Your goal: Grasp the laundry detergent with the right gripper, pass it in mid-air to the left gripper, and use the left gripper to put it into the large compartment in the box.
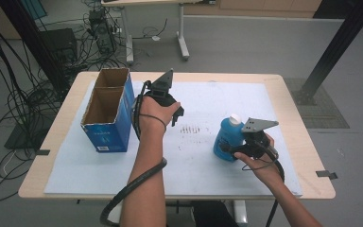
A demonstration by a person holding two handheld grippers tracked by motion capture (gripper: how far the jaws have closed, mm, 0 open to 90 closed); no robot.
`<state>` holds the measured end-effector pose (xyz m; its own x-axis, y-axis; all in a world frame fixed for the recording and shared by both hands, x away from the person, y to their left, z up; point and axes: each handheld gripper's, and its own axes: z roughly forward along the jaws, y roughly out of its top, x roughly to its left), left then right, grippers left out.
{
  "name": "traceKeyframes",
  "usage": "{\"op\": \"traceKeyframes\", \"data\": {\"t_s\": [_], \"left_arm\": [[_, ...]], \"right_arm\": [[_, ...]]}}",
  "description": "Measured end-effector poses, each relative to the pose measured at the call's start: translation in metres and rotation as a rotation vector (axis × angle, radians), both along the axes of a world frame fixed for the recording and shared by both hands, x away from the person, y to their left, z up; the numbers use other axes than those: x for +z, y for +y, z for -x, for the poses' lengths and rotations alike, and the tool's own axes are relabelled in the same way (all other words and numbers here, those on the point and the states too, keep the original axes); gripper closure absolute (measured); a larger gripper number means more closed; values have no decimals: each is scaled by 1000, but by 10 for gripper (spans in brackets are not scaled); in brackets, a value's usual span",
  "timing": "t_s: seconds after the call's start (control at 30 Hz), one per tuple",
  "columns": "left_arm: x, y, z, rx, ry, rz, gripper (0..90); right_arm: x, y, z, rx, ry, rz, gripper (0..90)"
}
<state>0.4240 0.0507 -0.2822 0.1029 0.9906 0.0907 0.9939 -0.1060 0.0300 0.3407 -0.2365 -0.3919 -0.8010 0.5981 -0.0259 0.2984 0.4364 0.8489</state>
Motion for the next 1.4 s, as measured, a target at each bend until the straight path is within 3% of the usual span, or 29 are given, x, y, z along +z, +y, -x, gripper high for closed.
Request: {"op": "traceKeyframes", "data": {"t_s": [0.37,1.4], "left_arm": [[2,-1,0,-5,-5,-1,67],[4,2,2,5,-5,-9,67]], "right_arm": [[-1,0,-3,11,9,-15,383],[-4,-1,-2,11,13,-46,418]]}}
